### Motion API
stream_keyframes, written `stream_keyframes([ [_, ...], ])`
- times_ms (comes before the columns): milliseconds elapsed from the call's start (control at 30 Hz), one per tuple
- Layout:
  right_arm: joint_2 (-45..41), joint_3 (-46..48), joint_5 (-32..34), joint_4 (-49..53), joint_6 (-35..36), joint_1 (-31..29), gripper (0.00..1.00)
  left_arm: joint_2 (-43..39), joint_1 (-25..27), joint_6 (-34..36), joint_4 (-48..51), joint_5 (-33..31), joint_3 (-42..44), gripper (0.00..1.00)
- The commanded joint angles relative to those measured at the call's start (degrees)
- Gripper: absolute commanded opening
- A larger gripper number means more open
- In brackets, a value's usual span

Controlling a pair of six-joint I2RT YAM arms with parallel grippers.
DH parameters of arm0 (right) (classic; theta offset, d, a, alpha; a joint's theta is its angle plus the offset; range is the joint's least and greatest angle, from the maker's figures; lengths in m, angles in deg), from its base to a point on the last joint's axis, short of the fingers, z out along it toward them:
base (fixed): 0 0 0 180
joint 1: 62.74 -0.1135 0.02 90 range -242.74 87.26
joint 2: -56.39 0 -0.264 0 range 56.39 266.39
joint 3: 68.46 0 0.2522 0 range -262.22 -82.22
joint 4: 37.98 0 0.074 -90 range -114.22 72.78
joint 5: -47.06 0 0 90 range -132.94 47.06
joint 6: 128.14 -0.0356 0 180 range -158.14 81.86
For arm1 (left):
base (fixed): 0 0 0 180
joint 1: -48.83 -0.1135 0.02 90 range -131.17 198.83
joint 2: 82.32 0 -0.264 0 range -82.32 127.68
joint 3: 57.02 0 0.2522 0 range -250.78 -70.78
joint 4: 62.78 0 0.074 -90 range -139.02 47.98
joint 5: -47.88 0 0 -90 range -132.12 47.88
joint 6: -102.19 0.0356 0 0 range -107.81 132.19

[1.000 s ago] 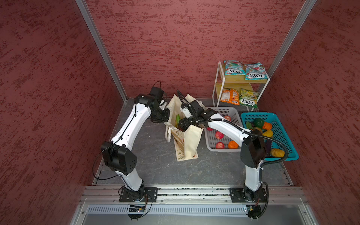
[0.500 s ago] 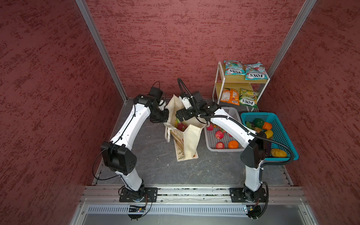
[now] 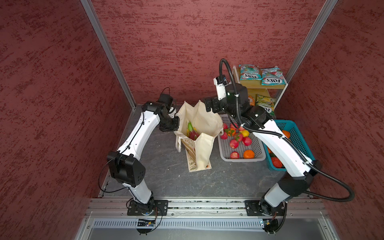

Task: Place the food into the grocery bag and tie it
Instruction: 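Move the right gripper back over the white basket toward a red apple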

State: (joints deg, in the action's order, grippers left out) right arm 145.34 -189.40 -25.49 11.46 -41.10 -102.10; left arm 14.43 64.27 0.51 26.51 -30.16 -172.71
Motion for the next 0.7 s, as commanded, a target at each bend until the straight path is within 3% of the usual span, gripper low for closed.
stream_keyframes([
  [0, -6.23, 10.23, 9.81, -8.14, 0.27, 1.81, 0.97, -1.06, -0.14, 0.92, -1.44, 0.83, 0.86, 0.0],
  [167, -17.76, 26.33, 14.48, -12.15, -11.29, 6.84, 0.94, -0.86, -0.15, 1.0, -1.65, 1.09, 1.05, 0.0],
  [300, -22.41, 35.24, 13.48, -8.88, -22.22, 11.05, 0.93, -0.69, -0.06, 1.03, -1.61, 1.33, 0.79, 0.0],
  [533, -23.88, 44.48, 7.06, -3.41, -34.17, 14.98, 0.91, -0.33, 0.03, 0.96, -0.91, 1.37, -0.36, 0.0],
  [667, -20.05, 45.8, 3.78, 3.87, -40.25, 16.53, 0.9, -0.25, 0.11, 0.87, -0.58, 1.28, -0.48, 0.0],
])
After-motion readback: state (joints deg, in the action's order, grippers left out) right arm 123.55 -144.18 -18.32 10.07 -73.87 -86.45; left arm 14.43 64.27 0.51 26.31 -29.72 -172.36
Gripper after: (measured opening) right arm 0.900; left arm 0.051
